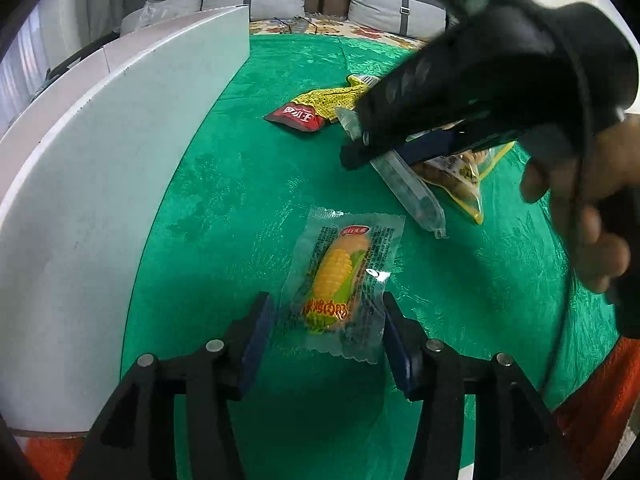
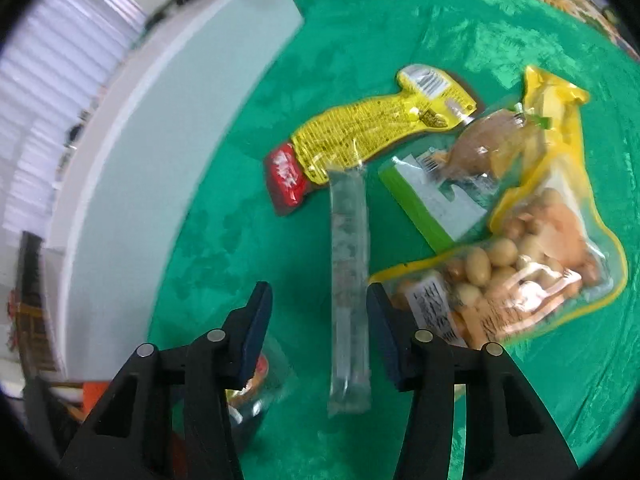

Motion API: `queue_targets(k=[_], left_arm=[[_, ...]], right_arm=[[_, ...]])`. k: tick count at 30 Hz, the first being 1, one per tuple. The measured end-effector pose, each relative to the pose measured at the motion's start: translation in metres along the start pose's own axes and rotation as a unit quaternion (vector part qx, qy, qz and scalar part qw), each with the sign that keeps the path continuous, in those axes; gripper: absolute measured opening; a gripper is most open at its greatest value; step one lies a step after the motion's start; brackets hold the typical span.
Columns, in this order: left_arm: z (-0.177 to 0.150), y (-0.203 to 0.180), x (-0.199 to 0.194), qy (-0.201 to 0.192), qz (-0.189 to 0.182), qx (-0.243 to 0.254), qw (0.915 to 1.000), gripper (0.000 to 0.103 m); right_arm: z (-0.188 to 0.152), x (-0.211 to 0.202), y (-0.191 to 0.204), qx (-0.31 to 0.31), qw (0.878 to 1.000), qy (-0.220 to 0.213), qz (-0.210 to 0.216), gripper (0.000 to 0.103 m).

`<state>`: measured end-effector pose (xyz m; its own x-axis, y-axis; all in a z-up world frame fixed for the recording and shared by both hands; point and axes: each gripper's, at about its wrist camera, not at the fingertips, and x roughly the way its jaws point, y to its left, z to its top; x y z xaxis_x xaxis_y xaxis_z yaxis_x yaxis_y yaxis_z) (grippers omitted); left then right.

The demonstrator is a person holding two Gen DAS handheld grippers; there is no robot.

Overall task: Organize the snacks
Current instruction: 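Lift the corn packet with the left tool while the right tool grasps the clear tube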

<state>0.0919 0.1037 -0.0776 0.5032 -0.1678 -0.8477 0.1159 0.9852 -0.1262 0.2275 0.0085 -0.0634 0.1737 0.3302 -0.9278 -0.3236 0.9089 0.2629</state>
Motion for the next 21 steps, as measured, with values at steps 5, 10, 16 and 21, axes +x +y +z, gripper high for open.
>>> queue_targets(k=[5, 10, 16, 21], left_arm=[[0.006, 0.0, 0.003, 0.005, -0.007, 0.01, 0.9999, 0.054], [0.017, -0.012, 0.015, 0.014, 0.008, 0.05, 0.9986, 0.065], [0.015, -0.02, 0.015, 0.007, 0.019, 0.066, 0.9976, 0.042], [0.014, 0.001, 0.005, 0.007, -0.033, -0.011, 0.9994, 0.03]], right_arm=[[-0.01, -0.005, 0.009, -0.032, 0.999, -0.002, -0.028, 0.019], [-0.025, -0.06, -0.001, -0.016, 0.998, -0.061, 0.019, 0.019], [-0.058, -0.115, -0.035, 0.014, 0.995, -0.084, 0.051, 0.019], [-0.104, -0.113, -0.083, 0.084, 0.992, -0.087, 0.043, 0.019]])
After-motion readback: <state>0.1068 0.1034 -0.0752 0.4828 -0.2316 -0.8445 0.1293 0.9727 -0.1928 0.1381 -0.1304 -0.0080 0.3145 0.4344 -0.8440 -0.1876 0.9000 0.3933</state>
